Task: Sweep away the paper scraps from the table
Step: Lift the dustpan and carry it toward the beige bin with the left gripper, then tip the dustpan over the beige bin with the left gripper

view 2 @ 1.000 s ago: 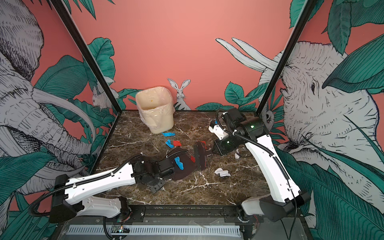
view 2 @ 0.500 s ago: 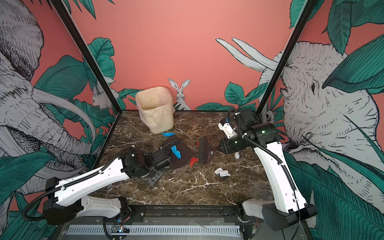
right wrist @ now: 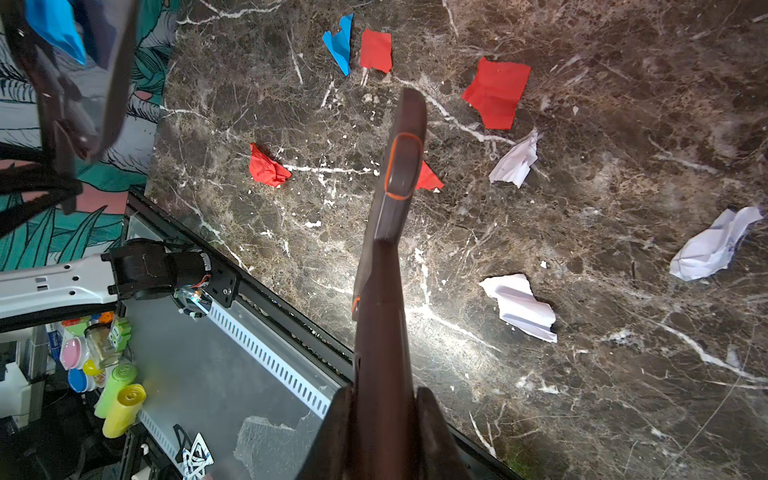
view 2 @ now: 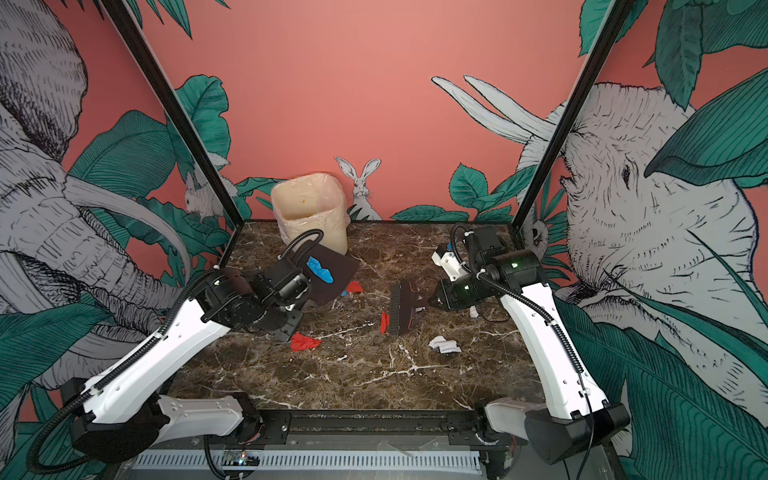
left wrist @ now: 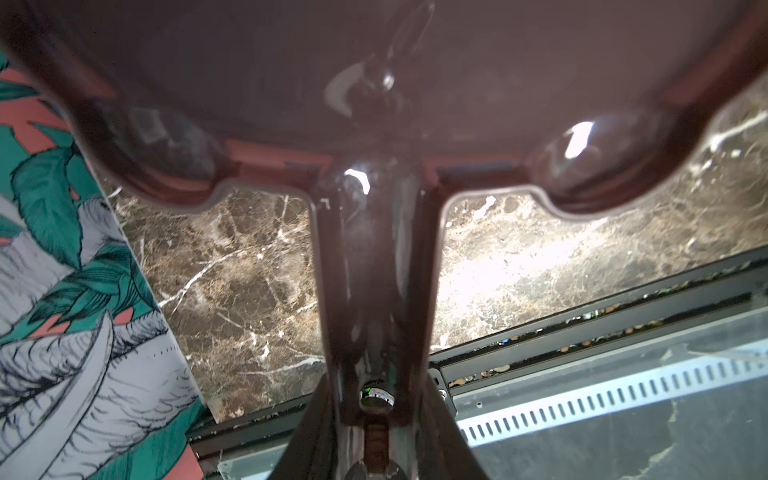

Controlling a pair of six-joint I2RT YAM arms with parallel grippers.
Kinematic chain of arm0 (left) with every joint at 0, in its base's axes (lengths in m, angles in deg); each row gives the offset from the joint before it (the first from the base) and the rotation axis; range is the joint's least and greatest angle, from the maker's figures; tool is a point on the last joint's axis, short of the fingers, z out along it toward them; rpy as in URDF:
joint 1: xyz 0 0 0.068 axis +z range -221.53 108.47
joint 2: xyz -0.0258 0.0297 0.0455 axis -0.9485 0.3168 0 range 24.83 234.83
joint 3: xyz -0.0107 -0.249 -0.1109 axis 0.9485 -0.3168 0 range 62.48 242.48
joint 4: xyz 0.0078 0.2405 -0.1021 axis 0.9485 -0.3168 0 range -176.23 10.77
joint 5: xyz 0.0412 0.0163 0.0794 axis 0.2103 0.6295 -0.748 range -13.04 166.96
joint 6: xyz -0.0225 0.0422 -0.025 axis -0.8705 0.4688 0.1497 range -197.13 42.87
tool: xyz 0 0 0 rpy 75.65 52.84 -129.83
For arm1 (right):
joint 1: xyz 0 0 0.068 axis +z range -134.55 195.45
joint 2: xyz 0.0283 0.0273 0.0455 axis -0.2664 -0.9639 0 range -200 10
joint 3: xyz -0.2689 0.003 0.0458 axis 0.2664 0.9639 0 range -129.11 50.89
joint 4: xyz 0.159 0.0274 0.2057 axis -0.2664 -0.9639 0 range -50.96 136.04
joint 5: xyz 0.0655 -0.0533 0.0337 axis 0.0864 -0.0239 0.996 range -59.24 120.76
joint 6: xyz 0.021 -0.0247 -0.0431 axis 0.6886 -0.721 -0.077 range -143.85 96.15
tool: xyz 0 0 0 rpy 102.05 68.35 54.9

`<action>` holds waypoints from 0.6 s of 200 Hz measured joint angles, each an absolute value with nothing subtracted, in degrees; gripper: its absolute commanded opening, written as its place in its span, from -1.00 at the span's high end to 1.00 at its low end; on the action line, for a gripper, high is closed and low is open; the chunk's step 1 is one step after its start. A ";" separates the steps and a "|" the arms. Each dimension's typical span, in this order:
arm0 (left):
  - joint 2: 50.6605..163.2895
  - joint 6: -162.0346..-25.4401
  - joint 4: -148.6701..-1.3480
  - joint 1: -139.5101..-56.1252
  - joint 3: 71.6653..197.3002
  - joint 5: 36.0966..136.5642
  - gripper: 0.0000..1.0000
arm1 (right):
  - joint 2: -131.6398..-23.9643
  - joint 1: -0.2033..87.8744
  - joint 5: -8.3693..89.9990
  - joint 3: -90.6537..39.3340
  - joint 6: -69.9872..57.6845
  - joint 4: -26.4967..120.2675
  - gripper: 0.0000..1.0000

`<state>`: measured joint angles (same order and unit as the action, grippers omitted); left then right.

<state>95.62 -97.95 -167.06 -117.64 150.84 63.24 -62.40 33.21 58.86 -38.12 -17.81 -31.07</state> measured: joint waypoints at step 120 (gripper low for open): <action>103.92 -84.05 -170.19 -87.04 166.12 69.01 1.00 | -60.89 33.17 61.59 -37.18 -17.76 -29.21 1.00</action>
<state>103.92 -84.05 -170.19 -87.04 166.12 69.01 -60.89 33.17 61.59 -37.18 -17.76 -29.21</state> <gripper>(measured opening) 0.287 0.200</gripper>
